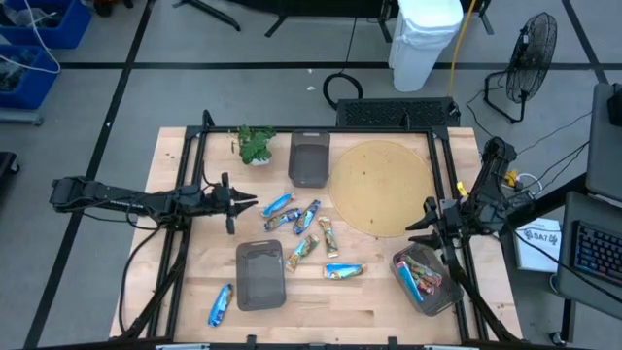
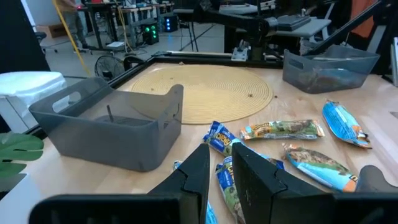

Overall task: Pick and place Granola Bars by type
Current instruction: Put the yellow granola bar into the top black bin

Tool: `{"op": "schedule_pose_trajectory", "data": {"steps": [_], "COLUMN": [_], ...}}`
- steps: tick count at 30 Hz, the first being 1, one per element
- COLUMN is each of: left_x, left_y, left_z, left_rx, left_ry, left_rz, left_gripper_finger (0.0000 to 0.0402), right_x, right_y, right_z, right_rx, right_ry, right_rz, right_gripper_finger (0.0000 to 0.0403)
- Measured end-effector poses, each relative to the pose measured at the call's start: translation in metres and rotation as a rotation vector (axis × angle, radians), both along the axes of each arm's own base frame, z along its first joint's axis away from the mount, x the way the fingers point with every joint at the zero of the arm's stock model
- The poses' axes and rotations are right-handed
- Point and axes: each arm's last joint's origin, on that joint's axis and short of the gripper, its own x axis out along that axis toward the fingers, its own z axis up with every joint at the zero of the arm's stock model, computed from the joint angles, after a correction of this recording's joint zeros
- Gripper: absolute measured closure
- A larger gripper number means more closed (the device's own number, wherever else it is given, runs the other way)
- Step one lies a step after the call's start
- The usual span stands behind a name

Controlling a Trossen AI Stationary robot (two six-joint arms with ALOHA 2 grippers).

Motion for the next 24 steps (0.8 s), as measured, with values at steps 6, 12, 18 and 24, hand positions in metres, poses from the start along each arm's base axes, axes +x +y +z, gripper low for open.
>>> {"op": "schedule_pose_trajectory", "data": {"steps": [6, 12, 18, 24], "left_x": [0.0, 0.0, 0.0, 0.0], "left_y": [0.0, 0.0, 0.0, 0.0], "left_z": [0.0, 0.0, 0.0, 0.0], "left_rx": [-0.025, -0.031, -0.029, -0.026], "left_ry": [-0.007, -0.009, -0.008, -0.007], "left_rz": [0.004, 0.005, 0.005, 0.005], "left_gripper_finger": [0.0327, 0.0327, 0.0327, 0.0327], "right_x": [-0.003, -0.002, 0.003, 0.01], "right_y": [-0.006, -0.01, -0.013, -0.018], "right_z": [0.004, 0.005, 0.003, -0.003], "right_rx": [-0.056, -0.086, -0.066, -0.072], "right_ry": [-0.054, -0.067, -0.058, -0.051], "right_rz": [-0.002, -0.044, -0.051, -0.076], "right_gripper_finger": [0.0283, 0.0287, 0.0287, 0.0287]}}
